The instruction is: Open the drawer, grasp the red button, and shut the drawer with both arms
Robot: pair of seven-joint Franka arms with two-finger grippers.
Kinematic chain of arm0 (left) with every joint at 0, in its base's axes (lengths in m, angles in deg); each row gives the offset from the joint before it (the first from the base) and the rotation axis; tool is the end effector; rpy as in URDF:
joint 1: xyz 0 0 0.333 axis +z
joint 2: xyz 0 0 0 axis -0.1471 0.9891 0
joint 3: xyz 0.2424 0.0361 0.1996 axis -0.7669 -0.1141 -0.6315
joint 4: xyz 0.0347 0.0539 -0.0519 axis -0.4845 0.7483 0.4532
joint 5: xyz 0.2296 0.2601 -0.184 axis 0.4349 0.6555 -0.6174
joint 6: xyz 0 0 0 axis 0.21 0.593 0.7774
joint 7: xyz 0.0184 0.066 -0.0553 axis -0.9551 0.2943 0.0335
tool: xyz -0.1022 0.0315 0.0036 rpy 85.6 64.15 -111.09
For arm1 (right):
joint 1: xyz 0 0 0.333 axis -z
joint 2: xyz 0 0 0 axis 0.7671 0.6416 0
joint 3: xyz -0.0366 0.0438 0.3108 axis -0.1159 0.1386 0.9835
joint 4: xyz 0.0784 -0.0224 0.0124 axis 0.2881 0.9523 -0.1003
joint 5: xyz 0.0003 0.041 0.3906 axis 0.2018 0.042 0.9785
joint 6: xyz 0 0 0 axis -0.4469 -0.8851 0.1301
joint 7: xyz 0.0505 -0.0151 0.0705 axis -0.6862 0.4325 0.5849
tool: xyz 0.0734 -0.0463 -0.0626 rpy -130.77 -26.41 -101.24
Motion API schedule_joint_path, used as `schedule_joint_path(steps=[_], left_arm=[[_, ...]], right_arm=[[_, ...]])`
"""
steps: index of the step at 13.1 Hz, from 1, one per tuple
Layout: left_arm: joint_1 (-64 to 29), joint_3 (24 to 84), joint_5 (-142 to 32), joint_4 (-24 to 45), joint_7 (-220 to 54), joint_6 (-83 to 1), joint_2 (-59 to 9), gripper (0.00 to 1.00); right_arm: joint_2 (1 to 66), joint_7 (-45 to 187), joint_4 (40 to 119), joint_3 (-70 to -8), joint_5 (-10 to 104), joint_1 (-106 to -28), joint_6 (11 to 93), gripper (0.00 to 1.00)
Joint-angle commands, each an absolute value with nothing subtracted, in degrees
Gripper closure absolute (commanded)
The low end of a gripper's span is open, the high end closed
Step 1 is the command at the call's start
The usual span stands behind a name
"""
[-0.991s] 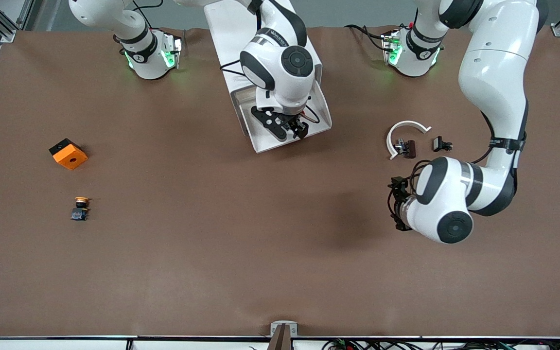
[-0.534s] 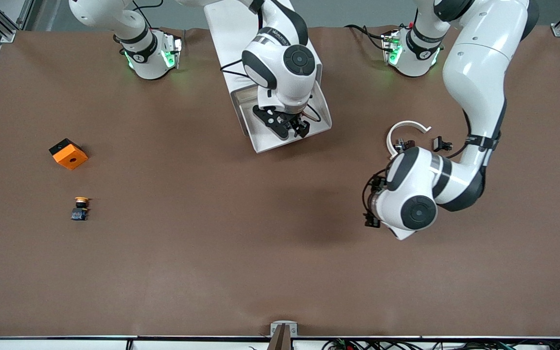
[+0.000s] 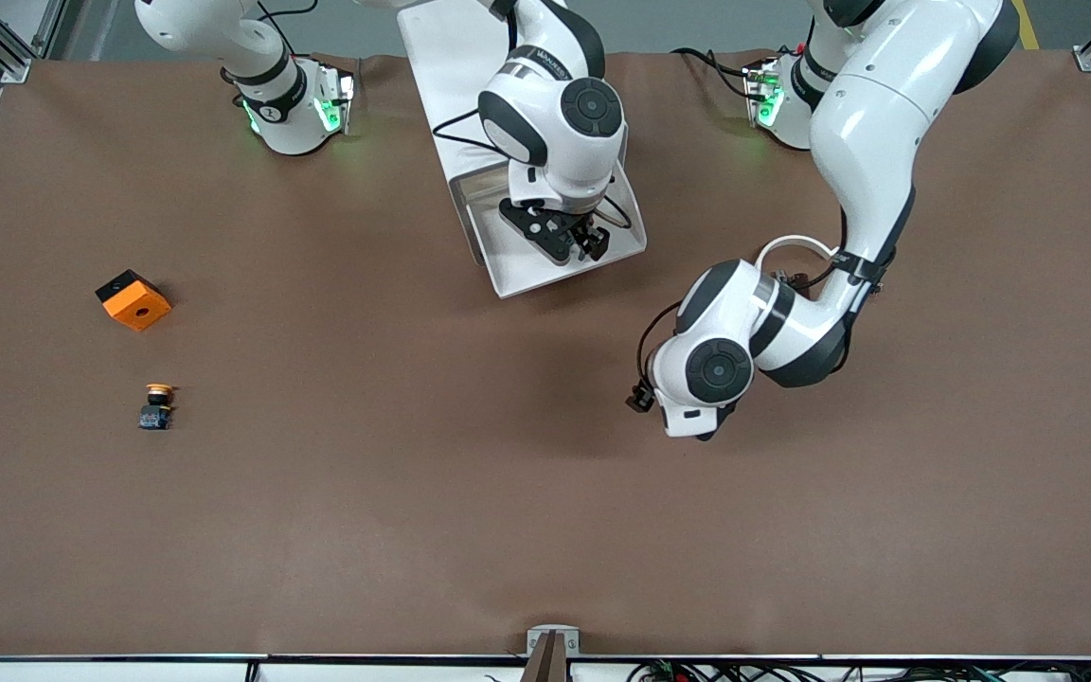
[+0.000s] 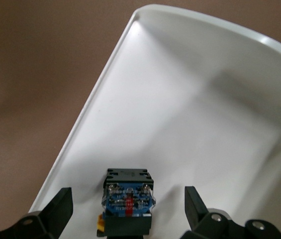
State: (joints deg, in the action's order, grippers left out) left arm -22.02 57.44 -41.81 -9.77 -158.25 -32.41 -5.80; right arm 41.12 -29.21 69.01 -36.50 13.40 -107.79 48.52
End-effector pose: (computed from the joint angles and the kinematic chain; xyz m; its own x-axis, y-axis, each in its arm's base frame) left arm 0.6069 -0.3589 0.2507 0.6271 0.7437 -0.2317 0.7200 -0.6669 -0.1921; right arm 0.3854 0.5632 0.3328 0.7491 -0.6623 -0.0149 -0.6556 -0.7444 0.1265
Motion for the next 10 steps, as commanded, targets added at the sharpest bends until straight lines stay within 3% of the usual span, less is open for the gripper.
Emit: schedule_joint_path(steps=[1, 2, 4, 5, 10], left_arm=[[-21.7, 58.1, -40.8, -7.1, -151.6, -34.5, -7.7, 0.0], [-21.2, 58.5, -40.8, -5.6, -148.6, -35.3, -8.5, 0.0], [-20.9, 58.5, -40.8, 0.4, -145.0, -40.7, -12.1, 0.0], [-20.4, 58.5, -40.8, 3.7, -144.8, -44.3, -14.1, 0.0], [-19.5, 58.6, -40.8, 11.9, -135.7, -48.7, -18.7, 0.0]], right_arm=[[42.1, -29.0, 67.4, -37.0, 12.9, -108.3, 48.1, 0.21], [42.1, -28.9, 67.3, -37.0, 13.0, -108.1, 48.0, 0.36], [42.1, -28.7, 67.2, -37.0, 13.1, -108.3, 48.1, 0.91], [42.1, -28.8, 67.2, -37.0, 13.1, -108.4, 48.1, 1.0], [41.5, -27.4, 62.5, -37.0, 14.2, -104.9, 47.3, 1.0]])
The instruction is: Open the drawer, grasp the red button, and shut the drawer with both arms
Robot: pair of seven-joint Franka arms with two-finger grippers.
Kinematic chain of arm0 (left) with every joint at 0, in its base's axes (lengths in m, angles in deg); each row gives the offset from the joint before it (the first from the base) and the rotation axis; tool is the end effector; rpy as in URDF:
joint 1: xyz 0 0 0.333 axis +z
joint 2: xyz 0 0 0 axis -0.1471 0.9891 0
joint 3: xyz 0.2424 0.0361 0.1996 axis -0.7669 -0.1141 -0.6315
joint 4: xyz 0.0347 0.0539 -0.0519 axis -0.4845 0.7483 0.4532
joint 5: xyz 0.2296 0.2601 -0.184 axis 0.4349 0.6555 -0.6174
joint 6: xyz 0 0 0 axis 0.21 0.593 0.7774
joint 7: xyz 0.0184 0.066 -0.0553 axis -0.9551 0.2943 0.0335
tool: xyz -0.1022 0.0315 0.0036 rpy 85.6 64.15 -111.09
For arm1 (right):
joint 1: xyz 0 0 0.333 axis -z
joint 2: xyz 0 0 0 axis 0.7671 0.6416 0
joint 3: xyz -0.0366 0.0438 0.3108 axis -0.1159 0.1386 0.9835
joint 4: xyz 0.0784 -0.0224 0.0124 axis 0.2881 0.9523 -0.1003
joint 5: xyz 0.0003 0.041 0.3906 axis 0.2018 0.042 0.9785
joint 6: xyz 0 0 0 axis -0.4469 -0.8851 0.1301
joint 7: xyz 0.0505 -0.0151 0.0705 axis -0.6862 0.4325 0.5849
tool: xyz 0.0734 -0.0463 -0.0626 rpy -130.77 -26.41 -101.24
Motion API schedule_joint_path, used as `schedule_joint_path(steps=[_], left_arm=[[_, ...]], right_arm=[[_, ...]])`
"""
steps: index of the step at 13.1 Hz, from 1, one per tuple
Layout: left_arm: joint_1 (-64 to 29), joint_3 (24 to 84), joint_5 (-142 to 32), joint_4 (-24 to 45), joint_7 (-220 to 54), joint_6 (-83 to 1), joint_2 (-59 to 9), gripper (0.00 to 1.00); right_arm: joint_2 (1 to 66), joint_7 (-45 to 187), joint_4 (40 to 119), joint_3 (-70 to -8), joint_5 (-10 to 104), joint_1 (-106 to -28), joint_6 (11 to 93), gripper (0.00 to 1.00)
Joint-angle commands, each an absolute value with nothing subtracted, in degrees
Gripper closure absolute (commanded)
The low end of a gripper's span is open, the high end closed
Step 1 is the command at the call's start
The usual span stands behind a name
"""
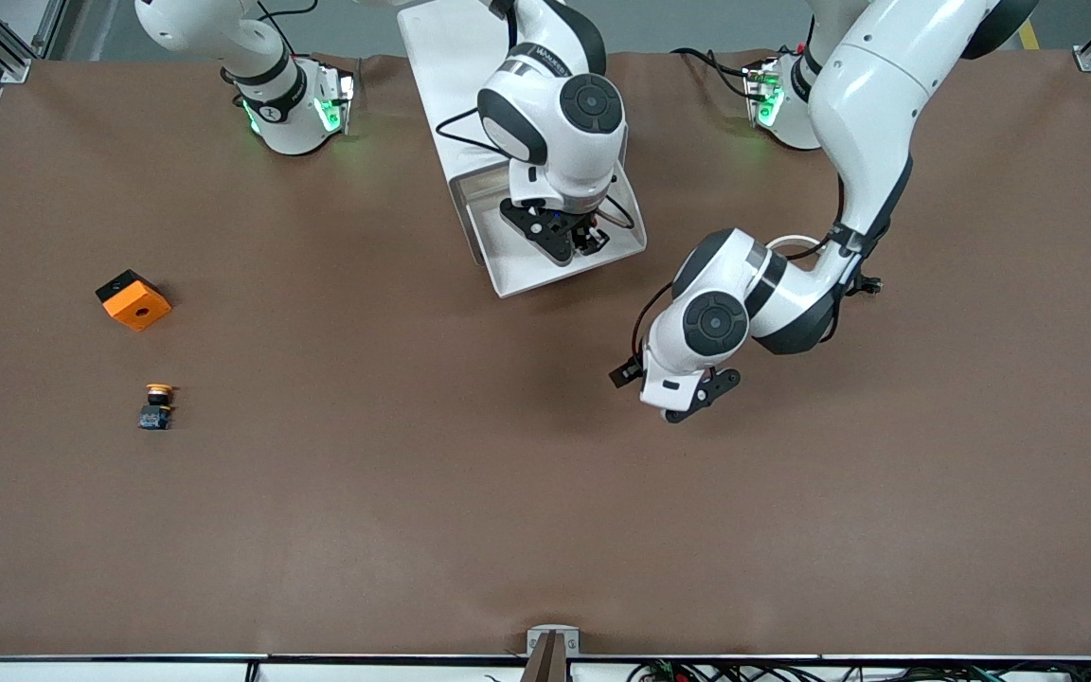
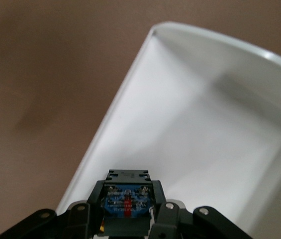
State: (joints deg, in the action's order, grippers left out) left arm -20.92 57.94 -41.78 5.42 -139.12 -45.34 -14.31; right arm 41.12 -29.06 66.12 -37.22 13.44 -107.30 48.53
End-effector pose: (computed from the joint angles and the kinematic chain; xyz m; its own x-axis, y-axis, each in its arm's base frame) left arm 0.5701 -0.3541 0.2544 0.8598 0.4679 -0.2045 0.4726 -0.8808 -0.0285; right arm 0.4020 0.5650 0.3560 0.7392 -0.6733 -0.0153 -0.6706 -0.7379 0.0755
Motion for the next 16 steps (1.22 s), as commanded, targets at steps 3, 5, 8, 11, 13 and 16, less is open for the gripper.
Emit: schedule_joint_path(steps=[3, 5, 8, 11, 13, 16], left_arm=[[-19.5, 59.3, -40.8, 18.6, -133.9, -54.9, -22.1, 0.0], [-19.5, 61.9, -40.9, 19.2, -133.9, -55.2, -22.6, 0.0], [-19.4, 65.5, -41.0, 20.9, -134.3, -55.2, -23.5, 0.0], [-19.5, 68.4, -41.7, 21.0, -137.1, -54.9, -23.4, 0.0], [-19.5, 70.8, -41.7, 21.0, -140.6, -54.6, -23.2, 0.0], [-19.8, 74.8, -41.7, 21.0, -146.2, -54.5, -22.8, 0.0]], right_arm=[[38.0, -15.7, 61.7, -37.1, 15.7, -101.3, 44.0, 1.0], [34.9, -4.1, 61.7, -37.2, 15.7, -95.9, 39.5, 1.0], [31.9, 14.1, 63.9, -38.6, 13.7, -86.6, 35.8, 1.0], [31.2, 30.2, 66.5, -38.6, 10.2, -76.4, 37.0, 1.0], [31.5, 36.1, 68.3, -38.7, 9.1, -71.7, 39.7, 1.0], [31.6, 44.3, 73.9, -38.7, 7.8, -65.8, 48.9, 1.0]])
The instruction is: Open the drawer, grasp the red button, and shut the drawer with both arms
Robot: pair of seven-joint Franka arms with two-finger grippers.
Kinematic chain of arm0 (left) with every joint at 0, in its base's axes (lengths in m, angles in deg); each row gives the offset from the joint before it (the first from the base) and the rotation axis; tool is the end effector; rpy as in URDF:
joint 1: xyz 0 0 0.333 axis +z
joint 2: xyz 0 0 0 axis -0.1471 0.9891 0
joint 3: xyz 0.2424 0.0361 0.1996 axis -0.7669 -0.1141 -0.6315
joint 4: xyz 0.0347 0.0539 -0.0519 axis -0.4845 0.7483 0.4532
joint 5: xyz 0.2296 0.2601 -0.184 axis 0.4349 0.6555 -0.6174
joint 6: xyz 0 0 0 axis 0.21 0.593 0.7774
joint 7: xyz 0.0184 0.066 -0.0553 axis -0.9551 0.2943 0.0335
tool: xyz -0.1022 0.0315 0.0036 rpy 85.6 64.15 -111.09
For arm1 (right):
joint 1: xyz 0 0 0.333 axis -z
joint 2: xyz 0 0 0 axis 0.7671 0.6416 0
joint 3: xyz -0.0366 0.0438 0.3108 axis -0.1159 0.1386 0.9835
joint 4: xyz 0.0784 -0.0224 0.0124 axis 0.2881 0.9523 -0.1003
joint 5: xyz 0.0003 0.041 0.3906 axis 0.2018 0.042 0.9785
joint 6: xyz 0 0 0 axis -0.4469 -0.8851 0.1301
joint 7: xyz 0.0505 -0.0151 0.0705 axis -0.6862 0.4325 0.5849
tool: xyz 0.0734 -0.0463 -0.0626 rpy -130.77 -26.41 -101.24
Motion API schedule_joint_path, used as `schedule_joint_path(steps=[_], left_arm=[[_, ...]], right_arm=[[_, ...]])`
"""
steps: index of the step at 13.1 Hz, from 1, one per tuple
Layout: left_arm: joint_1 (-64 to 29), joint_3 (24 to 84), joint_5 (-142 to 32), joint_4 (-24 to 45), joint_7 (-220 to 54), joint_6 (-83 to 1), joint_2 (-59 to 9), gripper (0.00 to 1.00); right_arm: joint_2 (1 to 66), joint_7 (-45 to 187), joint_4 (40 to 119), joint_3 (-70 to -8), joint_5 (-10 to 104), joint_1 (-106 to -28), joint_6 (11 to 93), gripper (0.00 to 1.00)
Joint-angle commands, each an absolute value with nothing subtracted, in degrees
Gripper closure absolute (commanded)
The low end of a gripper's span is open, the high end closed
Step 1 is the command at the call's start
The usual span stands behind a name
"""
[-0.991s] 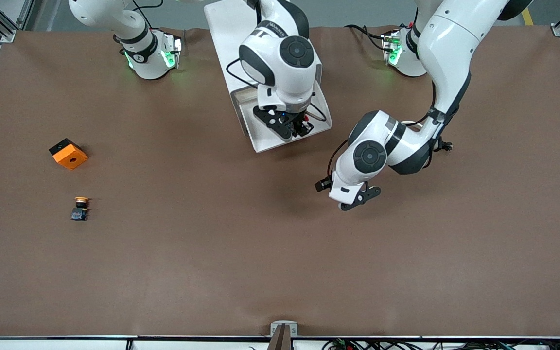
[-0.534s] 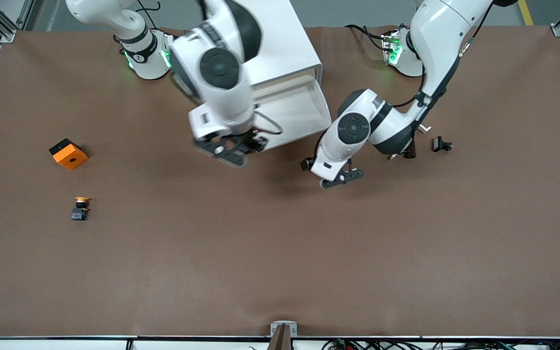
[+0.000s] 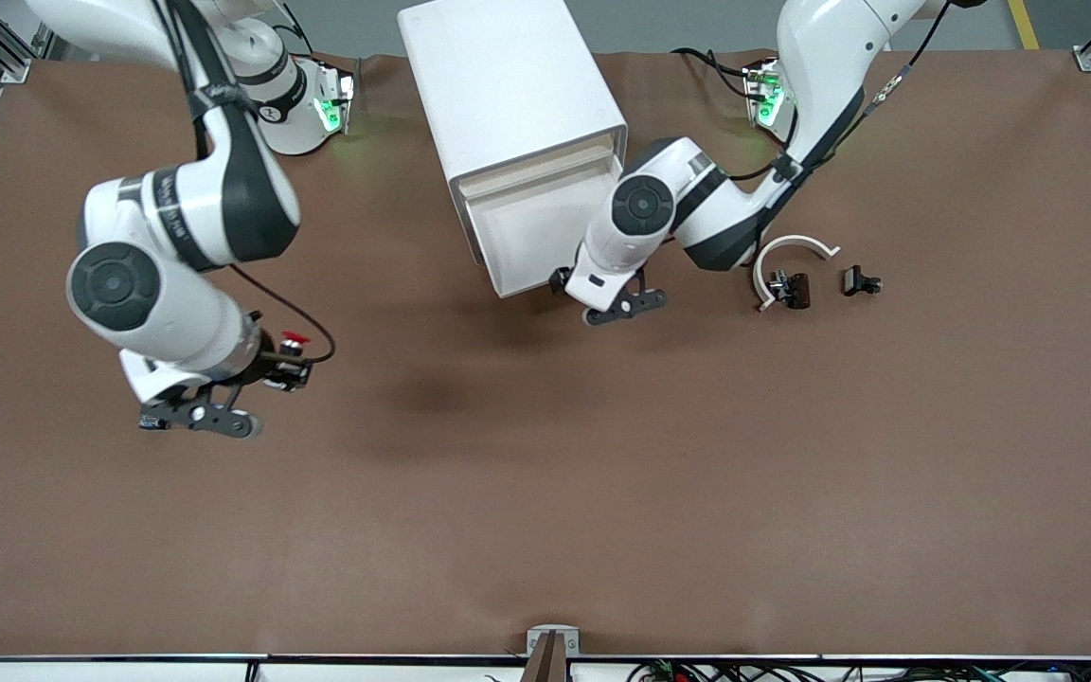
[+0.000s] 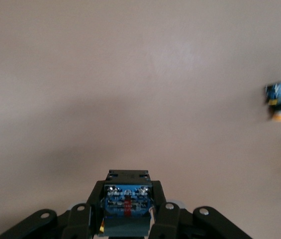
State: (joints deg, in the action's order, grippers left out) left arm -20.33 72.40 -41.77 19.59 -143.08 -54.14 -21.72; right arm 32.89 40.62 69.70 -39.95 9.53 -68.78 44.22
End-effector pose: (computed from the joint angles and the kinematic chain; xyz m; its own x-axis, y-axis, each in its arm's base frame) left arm 0.4335 -0.4517 0.2797 0.9273 0.2961 -0.2292 0.3187 -0.9454 0.0682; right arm 0.6476 0.1514 0.4194 0.9758 -0.2154 -0.0390 -0.2121 -0.9744 0.0739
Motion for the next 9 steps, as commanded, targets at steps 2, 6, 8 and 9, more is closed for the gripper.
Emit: schedule_joint_path(steps=[2, 6, 8, 9], left_arm=[[-20.5, 76.2, -41.7, 21.4, -147.7, -54.5, -22.4, 0.0], [-20.6, 80.9, -41.8, 22.1, -152.9, -52.8, -22.3, 0.0], [-20.7, 82.3, -41.8, 22.2, -153.6, -51.8, -22.0, 0.0], [-20.7, 83.0, -41.8, 22.2, -154.2, -51.3, -21.7, 0.0]], right_arm=[[33.1, 48.3, 76.0, -38.6, 7.8, -62.6, 54.4, 1.0], [37.2, 49.3, 80.2, -38.6, 7.8, -59.2, 63.2, 1.0], [40.1, 49.4, 80.4, -38.6, 7.8, -57.5, 65.3, 1.0], [41.4, 49.5, 80.3, -38.6, 7.8, -56.6, 66.2, 1.0]])
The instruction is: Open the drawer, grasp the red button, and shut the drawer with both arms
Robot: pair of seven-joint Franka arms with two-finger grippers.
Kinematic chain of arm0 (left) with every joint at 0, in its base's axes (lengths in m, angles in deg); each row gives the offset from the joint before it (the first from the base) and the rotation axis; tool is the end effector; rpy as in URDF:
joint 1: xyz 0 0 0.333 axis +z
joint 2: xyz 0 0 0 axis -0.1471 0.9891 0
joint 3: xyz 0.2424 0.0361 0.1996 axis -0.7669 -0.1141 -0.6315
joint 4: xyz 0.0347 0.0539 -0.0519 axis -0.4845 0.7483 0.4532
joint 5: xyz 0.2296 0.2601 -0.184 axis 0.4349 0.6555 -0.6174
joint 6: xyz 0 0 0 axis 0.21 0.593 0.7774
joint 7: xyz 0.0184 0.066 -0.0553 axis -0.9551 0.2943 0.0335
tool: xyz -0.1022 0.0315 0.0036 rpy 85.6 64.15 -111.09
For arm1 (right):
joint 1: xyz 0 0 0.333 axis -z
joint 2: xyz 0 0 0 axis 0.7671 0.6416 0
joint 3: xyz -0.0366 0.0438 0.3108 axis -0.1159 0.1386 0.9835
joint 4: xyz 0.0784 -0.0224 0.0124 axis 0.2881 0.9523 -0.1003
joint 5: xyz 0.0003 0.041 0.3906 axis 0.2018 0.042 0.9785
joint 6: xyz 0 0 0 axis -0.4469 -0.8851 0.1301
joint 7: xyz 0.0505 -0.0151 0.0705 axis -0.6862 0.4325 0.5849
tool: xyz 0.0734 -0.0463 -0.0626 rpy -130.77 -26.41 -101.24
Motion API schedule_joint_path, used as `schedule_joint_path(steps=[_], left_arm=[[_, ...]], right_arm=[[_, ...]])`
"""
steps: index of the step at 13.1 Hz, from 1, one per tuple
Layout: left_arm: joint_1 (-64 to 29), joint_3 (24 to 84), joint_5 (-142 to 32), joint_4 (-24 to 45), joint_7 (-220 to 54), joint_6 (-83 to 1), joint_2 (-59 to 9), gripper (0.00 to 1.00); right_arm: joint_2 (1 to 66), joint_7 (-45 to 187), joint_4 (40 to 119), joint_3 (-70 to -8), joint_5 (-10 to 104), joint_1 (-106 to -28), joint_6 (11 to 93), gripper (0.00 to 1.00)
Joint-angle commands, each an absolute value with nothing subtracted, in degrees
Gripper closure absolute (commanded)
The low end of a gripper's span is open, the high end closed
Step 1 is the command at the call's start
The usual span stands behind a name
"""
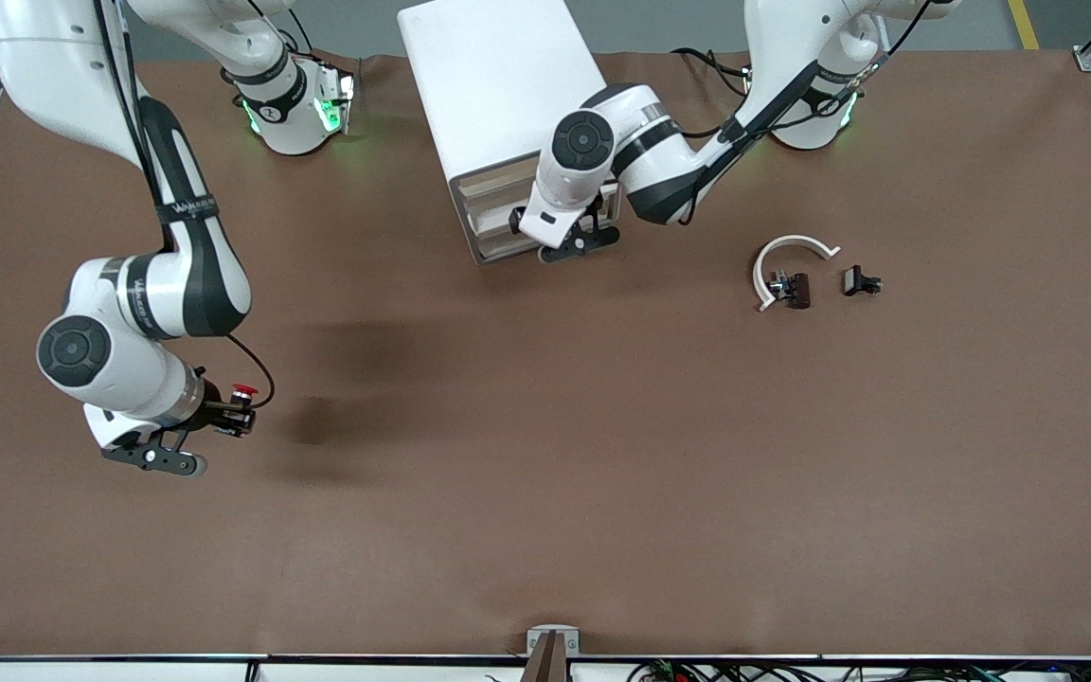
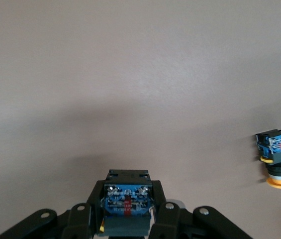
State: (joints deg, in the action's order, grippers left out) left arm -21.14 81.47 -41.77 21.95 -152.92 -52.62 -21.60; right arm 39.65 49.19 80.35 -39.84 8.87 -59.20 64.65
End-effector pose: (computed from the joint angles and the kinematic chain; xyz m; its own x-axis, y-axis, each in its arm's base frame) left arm 0.3447 -0.5066 0.2900 0.9079 0.2936 -0.2993 0.3158 -0.9484 0.0274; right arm 0.6627 0.0402 0.2860 0.9769 -0.2136 0.0059 -0.2134 -0.9745 0.0696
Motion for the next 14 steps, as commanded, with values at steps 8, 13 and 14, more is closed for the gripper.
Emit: schedule_joint_path(steps=[8, 13, 14], left_arm=[[-19.3, 84.5, -45.5, 19.7, -156.6, -47.4, -21.8, 0.0], [-8.1, 84.0, -38.9, 14.7, -154.2, -46.1, -22.2, 0.0], [-5.5, 84.0, -35.3, 13.5, -154.1, -46.1, -22.2, 0.0]], right_arm=[[45.4, 60.9, 80.4, -38.5, 7.9, -52.8, 69.2, 1.0], [45.1, 66.9, 85.6, -38.4, 8.3, -51.1, 76.1, 1.0], [44.8, 66.9, 88.1, -38.4, 8.3, -51.1, 79.7, 1.0]])
